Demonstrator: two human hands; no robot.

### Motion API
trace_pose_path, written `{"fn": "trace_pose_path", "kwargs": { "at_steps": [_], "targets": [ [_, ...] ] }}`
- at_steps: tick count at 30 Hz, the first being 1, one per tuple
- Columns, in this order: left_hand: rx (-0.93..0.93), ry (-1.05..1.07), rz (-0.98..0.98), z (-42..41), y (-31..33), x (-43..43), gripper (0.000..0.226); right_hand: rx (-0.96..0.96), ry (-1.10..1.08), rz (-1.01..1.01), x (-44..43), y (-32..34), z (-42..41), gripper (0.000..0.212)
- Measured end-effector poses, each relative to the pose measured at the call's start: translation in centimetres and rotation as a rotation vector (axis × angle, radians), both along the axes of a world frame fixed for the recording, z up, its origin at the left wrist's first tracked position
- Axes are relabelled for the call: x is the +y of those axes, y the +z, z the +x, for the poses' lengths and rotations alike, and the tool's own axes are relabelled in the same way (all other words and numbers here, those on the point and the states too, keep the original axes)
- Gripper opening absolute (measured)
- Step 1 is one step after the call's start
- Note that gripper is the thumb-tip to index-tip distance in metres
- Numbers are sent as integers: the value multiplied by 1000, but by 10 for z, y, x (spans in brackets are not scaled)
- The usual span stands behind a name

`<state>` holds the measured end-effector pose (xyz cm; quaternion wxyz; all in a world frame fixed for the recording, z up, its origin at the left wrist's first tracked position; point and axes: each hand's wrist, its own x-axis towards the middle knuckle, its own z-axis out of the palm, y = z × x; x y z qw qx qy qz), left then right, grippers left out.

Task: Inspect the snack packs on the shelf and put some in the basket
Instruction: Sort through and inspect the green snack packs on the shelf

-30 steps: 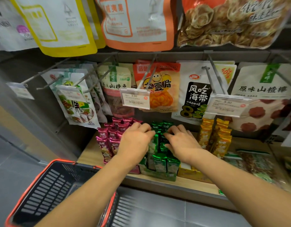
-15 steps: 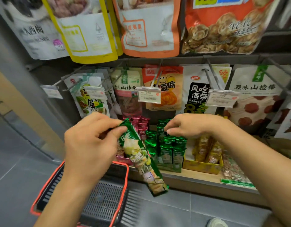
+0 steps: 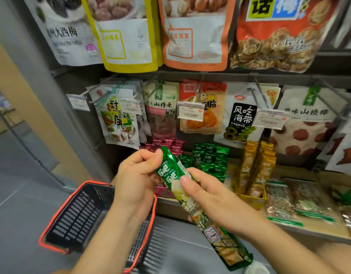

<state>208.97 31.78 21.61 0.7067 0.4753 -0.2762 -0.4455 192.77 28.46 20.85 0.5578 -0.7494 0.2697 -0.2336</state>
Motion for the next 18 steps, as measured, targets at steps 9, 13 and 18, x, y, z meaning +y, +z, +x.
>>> {"fn": "trace_pose_path", "kwargs": {
  "at_steps": [9, 13, 18],
  "targets": [
    [41, -17, -21, -13, -8, -6, 45, 201, -129, -407, -7, -2, 0, 37],
    [-130, -83, -4, -7, -11, -8, 44, 343, -252, -577, -1, -4, -6, 33],
    [-233, -138, 58, -9, -15, -7, 36, 425, -324, -686, 7, -8, -4, 50]
  ]
}}
